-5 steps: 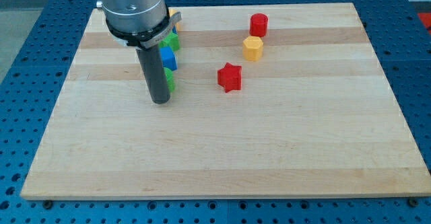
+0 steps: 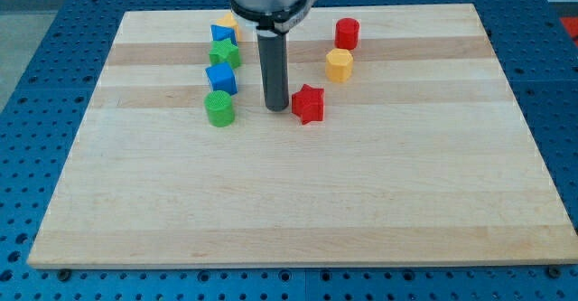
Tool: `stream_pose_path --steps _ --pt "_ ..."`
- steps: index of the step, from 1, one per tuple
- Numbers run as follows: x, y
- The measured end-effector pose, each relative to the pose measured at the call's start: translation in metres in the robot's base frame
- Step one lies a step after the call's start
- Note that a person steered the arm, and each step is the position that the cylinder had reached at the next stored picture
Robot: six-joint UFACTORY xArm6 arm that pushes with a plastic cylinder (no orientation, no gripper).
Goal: Move the yellow heart towards top center
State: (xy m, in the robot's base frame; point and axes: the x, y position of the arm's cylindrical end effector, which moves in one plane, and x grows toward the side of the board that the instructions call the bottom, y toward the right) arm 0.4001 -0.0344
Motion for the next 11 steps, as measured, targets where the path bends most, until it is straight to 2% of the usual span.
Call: stream_pose_path --steps 1,2,3,4,5,7,8,11 --pt "-0.01 0.0" --pt "-0.052 0.002" --pt "-0.052 0.002" --pt "-0.093 -0.001" --pt "-0.109 -0.004" --pt "-0.189 -0.019" --pt "-0.208 -0.034" --pt "-0.207 -0.101"
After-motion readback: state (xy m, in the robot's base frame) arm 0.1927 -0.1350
